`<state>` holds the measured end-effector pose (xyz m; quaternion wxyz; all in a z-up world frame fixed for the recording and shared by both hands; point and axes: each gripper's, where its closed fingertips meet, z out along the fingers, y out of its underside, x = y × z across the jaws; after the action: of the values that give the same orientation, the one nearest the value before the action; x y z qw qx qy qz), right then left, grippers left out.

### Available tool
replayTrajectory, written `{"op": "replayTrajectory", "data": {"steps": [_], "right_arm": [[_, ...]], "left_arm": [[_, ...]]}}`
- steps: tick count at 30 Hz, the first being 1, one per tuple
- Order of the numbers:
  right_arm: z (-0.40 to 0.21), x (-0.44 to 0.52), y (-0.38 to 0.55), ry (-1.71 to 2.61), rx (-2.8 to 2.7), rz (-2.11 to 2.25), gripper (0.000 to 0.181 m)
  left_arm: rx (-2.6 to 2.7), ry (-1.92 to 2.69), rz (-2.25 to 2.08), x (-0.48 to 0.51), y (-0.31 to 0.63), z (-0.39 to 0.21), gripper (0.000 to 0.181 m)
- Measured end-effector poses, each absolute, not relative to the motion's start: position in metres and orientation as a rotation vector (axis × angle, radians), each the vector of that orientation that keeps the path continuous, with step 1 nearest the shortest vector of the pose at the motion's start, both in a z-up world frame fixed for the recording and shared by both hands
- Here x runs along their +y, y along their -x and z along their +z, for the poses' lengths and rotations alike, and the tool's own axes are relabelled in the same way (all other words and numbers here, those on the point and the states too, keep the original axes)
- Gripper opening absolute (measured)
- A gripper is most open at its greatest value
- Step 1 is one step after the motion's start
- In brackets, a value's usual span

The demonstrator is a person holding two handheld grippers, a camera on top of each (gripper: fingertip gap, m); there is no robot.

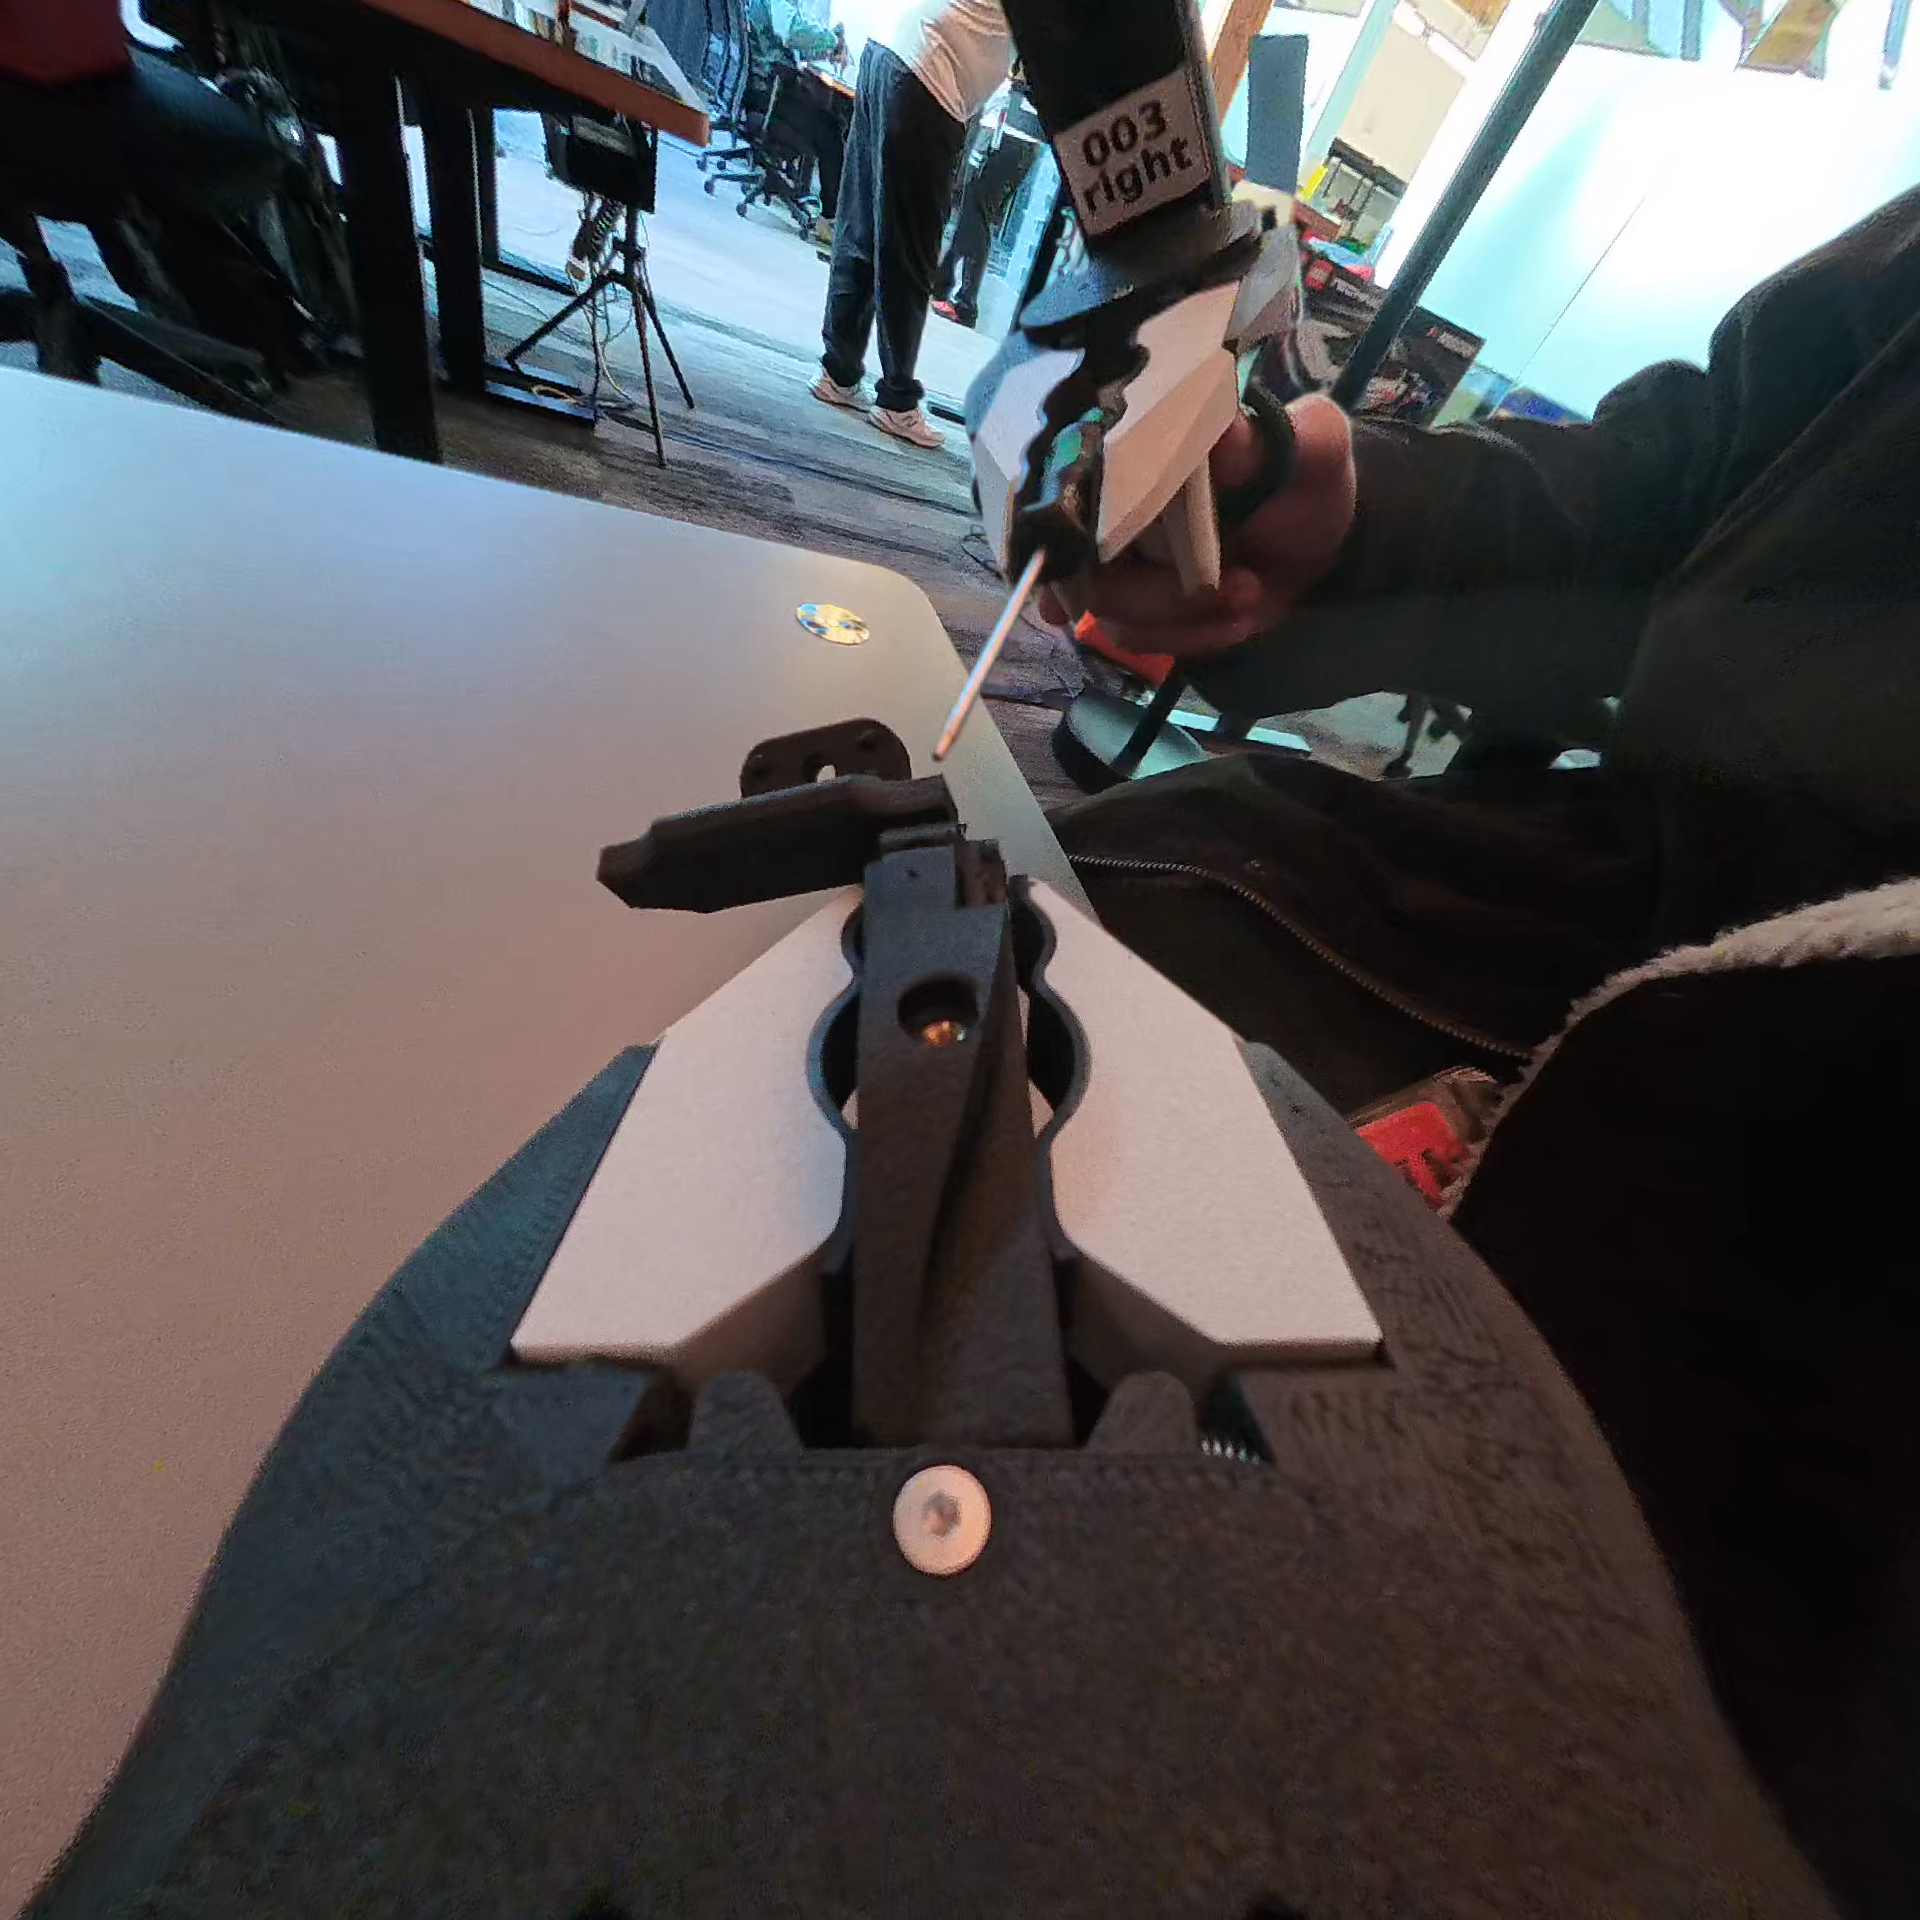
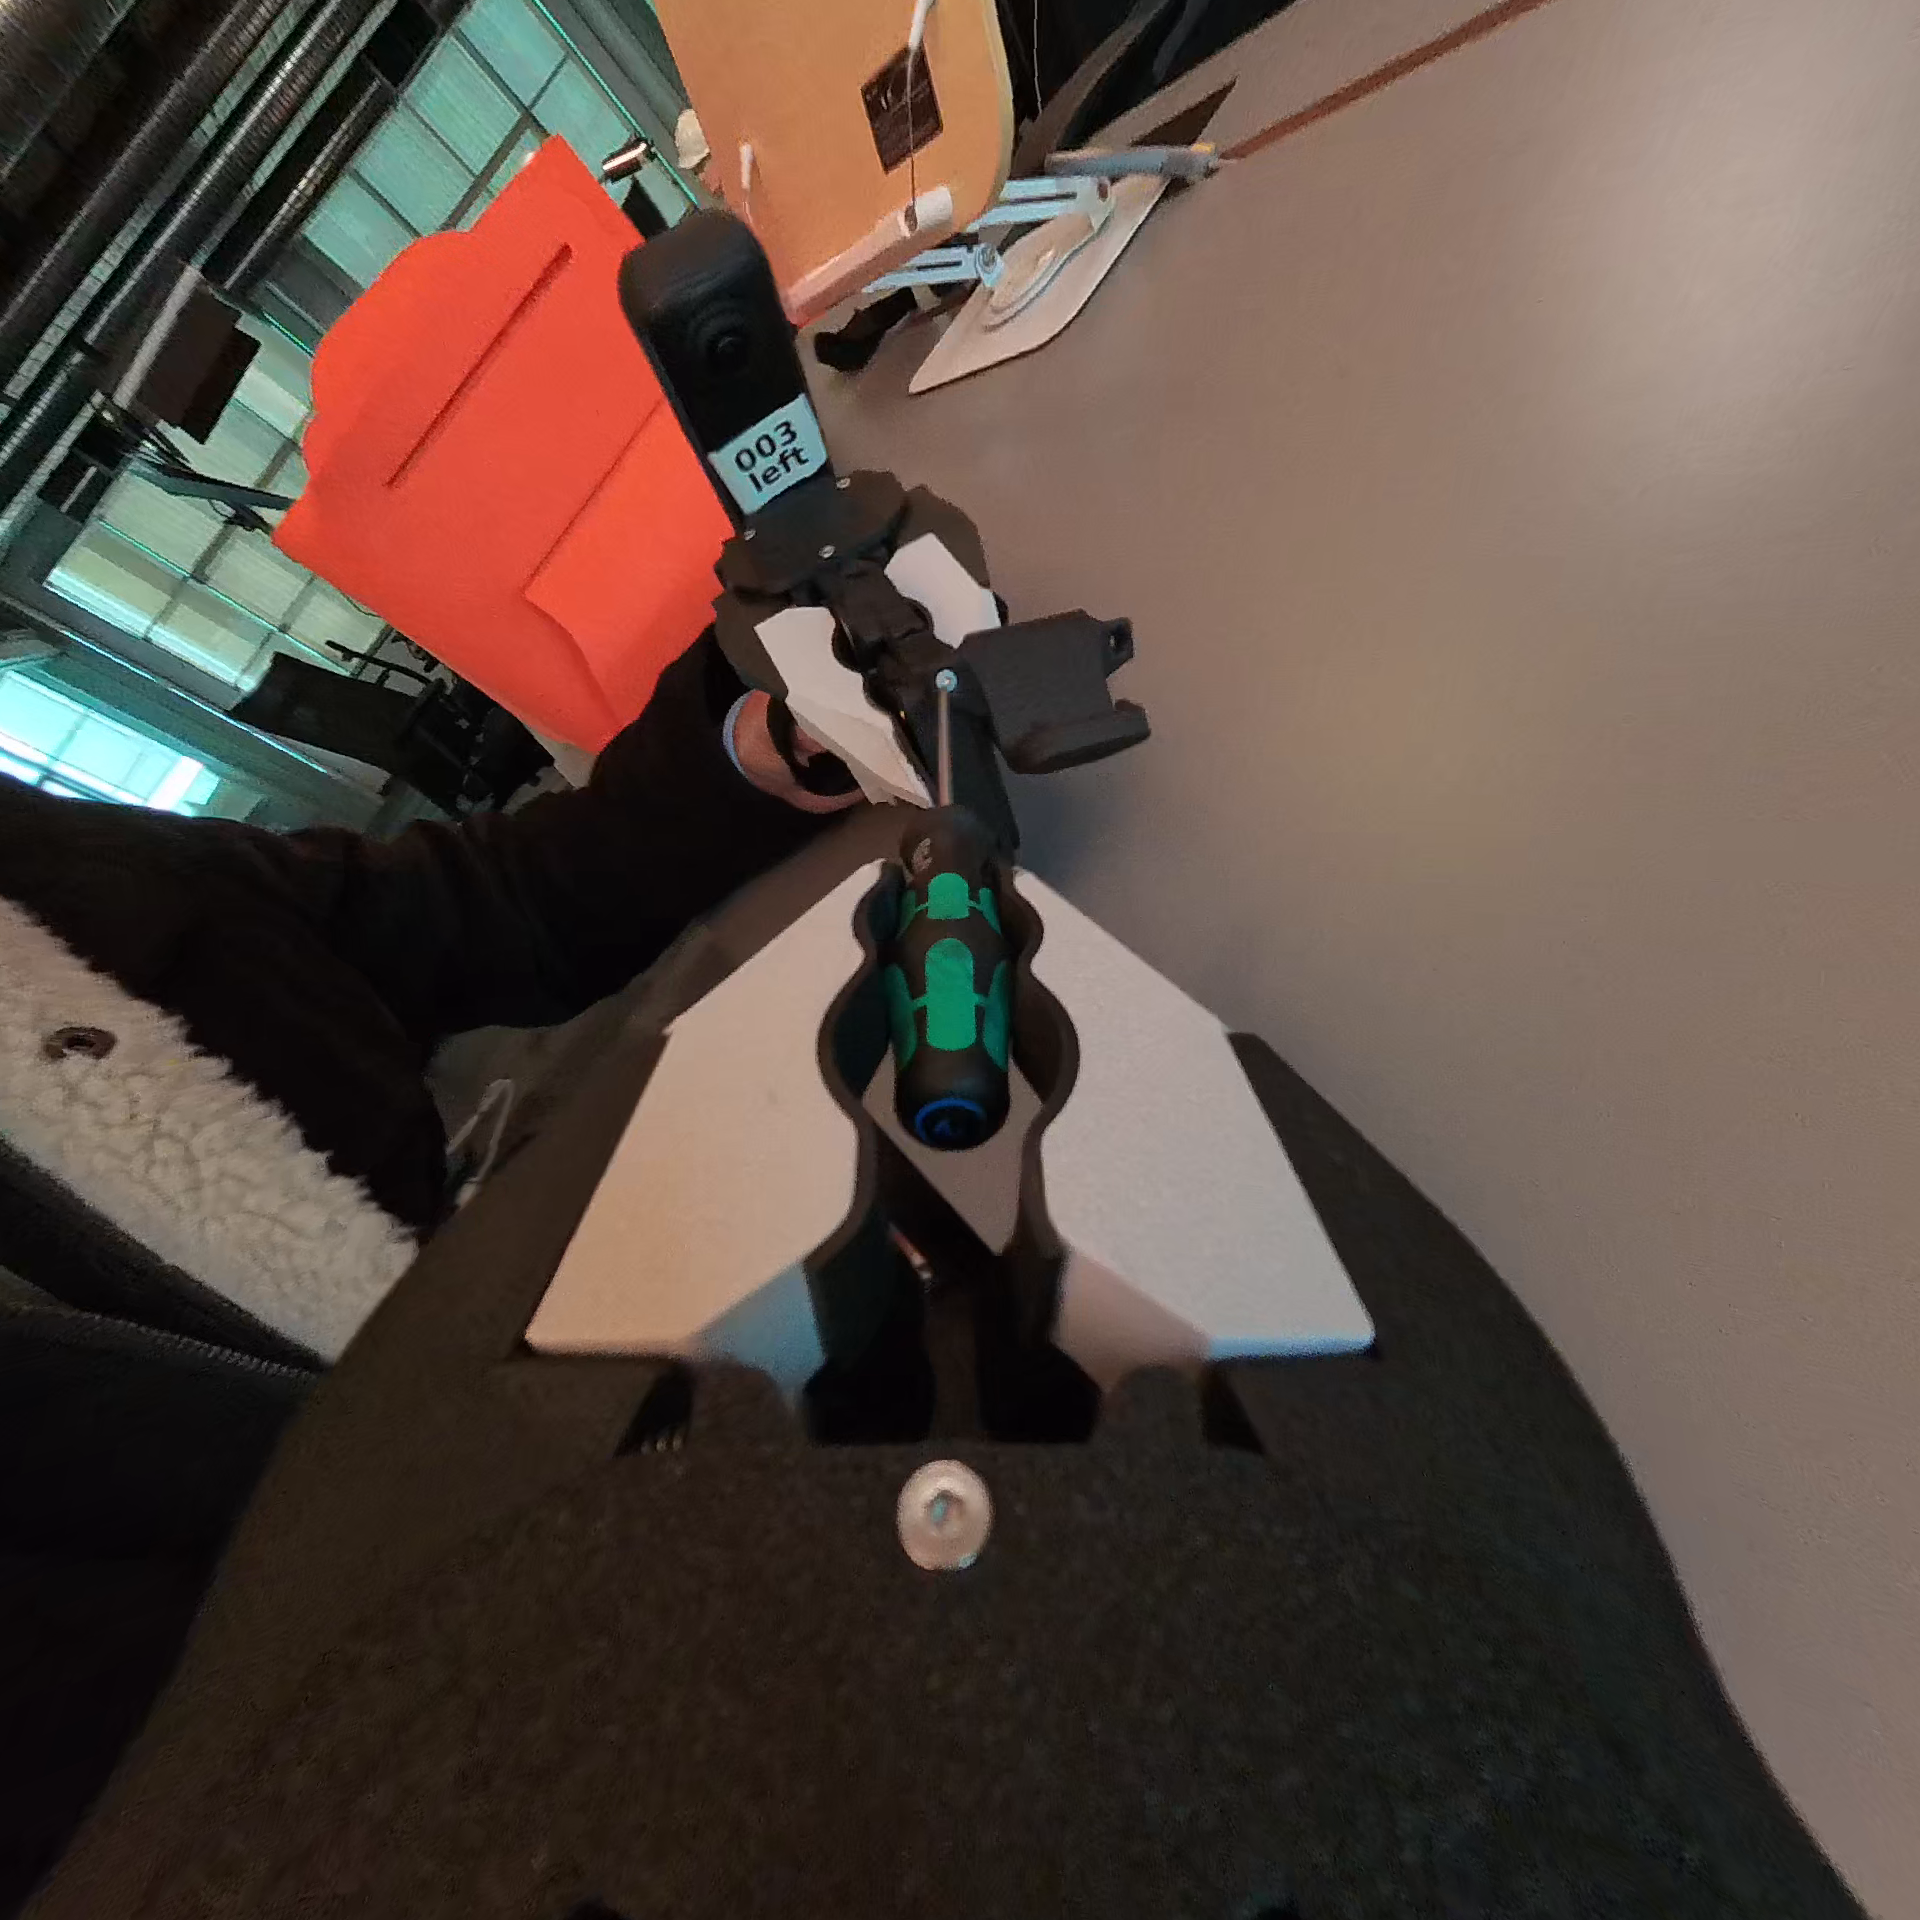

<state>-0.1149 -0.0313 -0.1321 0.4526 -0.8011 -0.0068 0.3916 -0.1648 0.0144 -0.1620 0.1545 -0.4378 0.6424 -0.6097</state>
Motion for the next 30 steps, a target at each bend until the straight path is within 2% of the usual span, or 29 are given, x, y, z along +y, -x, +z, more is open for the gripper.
{"op": "replayTrajectory", "data": {"steps": [7,17,23,30], "right_arm": [[-0.122,-0.033,0.097,1.952,-0.120,0.742,0.016],[-0.128,-0.033,0.114,1.976,-0.204,0.734,0.016],[-0.133,-0.038,0.111,1.998,-0.269,0.685,0.017],[-0.132,-0.036,0.116,1.932,-0.338,0.648,0.016]], "left_arm": [[1.833,1.151,-1.439,0.031,0.163,-0.160,0.024],[1.861,1.031,-1.189,0.035,0.161,-0.169,0.026],[1.874,1.039,-1.275,0.026,0.164,-0.163,0.022],[1.795,1.091,-1.644,0.024,0.173,-0.143,0.022]]}}
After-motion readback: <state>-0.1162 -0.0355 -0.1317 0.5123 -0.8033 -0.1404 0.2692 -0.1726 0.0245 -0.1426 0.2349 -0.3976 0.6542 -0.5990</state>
